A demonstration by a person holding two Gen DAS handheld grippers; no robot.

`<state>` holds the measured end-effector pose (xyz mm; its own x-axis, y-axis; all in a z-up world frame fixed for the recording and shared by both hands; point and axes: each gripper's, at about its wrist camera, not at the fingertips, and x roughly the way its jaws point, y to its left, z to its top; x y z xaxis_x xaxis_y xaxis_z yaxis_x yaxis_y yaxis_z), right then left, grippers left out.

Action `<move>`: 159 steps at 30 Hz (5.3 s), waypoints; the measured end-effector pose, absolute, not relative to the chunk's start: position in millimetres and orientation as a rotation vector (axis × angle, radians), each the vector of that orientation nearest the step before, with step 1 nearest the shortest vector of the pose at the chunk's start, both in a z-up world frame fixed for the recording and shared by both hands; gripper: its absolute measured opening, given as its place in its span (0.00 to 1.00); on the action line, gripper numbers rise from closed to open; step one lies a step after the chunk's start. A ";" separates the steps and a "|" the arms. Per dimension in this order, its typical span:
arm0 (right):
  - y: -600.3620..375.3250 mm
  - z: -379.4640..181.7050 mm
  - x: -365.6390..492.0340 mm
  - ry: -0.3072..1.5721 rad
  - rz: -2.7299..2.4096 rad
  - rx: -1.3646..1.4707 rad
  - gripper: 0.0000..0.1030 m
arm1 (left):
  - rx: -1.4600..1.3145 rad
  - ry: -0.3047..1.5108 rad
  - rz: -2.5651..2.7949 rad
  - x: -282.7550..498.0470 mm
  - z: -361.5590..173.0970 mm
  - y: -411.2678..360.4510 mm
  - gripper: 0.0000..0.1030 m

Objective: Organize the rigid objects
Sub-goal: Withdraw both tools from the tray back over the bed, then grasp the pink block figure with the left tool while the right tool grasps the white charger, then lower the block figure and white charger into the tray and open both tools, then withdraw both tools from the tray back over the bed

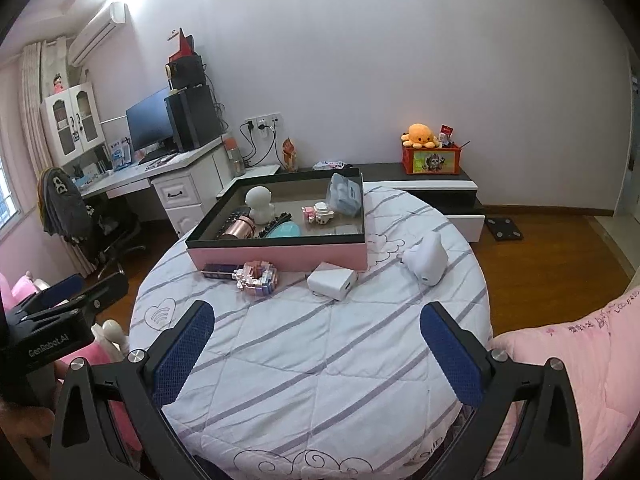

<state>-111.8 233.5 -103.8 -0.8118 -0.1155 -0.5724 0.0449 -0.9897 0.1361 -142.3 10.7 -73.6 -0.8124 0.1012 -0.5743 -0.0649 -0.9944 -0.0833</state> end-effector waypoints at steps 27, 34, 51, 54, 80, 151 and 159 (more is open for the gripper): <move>254.0 -151.3 -175.7 -0.187 -2.877 1.156 1.00 | -1.135 -0.025 2.805 -227.7 -137.1 51.3 1.00; 255.9 -173.6 -220.7 -0.199 -2.819 1.220 1.00 | -1.219 0.072 2.781 -270.9 -168.3 74.2 1.00; 244.1 -225.3 -298.8 -0.249 -2.693 1.362 0.93 | -1.382 0.132 2.741 -328.0 -207.1 93.4 0.97; 241.6 -226.6 -304.0 -0.221 -2.690 1.376 0.88 | -1.378 0.118 2.734 -328.4 -207.7 92.4 0.95; 241.5 -222.8 -278.6 -0.079 -2.744 1.341 0.63 | -1.271 -0.087 2.643 -299.8 -195.0 68.8 0.62; 200.5 -118.1 -330.6 -0.075 -2.783 1.001 1.00 | -0.949 -0.216 2.809 -314.1 -72.0 4.5 1.00; 197.5 -85.1 -256.9 -0.105 -2.820 0.909 1.00 | -0.877 -0.194 2.860 -248.7 -50.5 -5.8 1.00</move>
